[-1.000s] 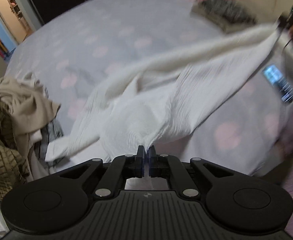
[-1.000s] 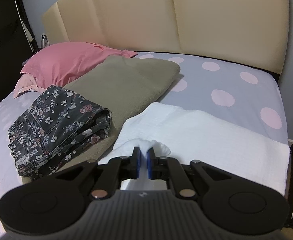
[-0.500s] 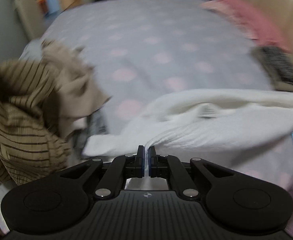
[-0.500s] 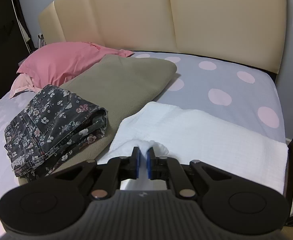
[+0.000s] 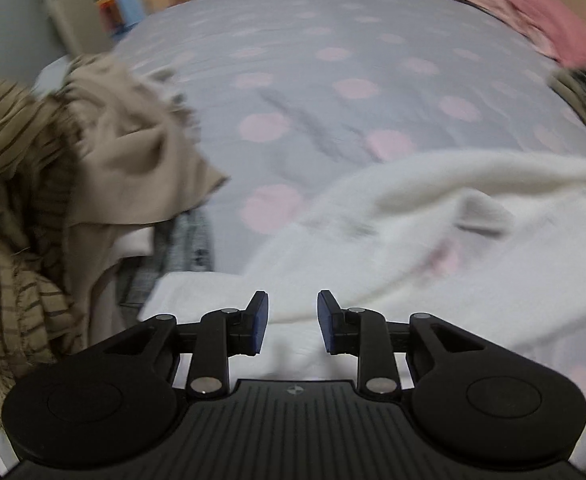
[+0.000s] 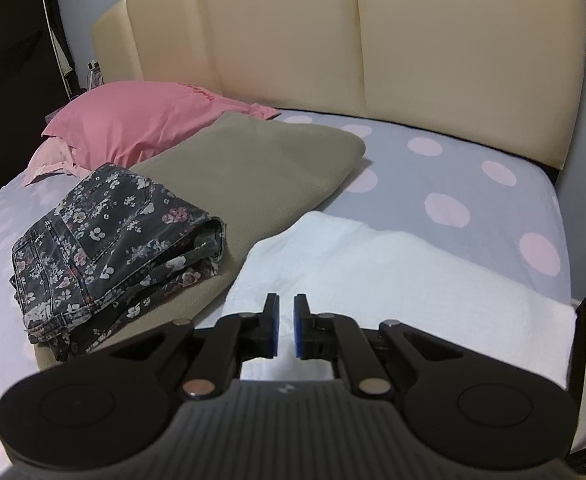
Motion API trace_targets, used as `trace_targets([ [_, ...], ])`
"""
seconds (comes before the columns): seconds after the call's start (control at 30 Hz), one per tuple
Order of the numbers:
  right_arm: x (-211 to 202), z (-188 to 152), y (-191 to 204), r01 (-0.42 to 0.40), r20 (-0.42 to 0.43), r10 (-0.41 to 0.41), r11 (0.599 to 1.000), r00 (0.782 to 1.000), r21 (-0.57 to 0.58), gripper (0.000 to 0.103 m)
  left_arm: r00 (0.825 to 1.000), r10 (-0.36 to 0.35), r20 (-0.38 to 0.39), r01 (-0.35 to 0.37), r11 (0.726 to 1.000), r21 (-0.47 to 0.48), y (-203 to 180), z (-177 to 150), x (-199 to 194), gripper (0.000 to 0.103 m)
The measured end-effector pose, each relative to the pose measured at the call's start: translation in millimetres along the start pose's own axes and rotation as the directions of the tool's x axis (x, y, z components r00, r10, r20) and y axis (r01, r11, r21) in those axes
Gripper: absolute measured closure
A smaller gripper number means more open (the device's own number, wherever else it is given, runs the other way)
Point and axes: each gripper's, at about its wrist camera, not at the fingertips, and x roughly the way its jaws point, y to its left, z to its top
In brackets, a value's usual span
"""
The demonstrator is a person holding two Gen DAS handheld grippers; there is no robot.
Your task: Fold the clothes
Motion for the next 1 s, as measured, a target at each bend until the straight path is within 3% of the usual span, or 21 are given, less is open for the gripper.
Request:
trace_targets([
  [0.1, 1, 0, 0, -0.023, -0.009, 0.023, 1.0, 1.0, 0.013, 0.09, 0.997, -0.06, -0.043, 0.066, 0.988, 0.141, -34, -13, -5, 0.078],
  [0.17, 0, -1, 1, -0.033, -0.009, 0.033, 0.999, 0.999, 0.013, 0.077, 0.992, -0.074, -0.098, 0.096, 0.964, 0.25, -62, -28, 1, 0.078],
  [0.37, -1, -3, 0, -0.046, -0.024, 0.046, 0.999, 0.999, 0.012, 0.07, 0.985, 0.024, -0.173, 0.057, 0.892, 0.448, -114, -67, 46, 0.078],
  [0.6, 1, -3, -10, -0.07, -0.05, 0.07, 0.997, 0.996, 0.018, 0.063, 0.981, 0.092, -0.169, -0.004, 0.887, 0.463, -123, -75, 68, 0.078],
  [0.73, 6, -3, -20, -0.082, -0.079, 0.085, 0.996, 0.993, 0.04, 0.057, 0.984, 0.103, -0.148, -0.029, 0.899, 0.437, -120, -66, 60, 0.101],
  [1.0, 14, -1, -45, -0.155, -0.137, 0.172, 0.98, 0.976, 0.127, 0.056, 0.99, 0.122, -0.069, -0.09, 0.929, 0.359, -104, -44, 24, 0.102],
])
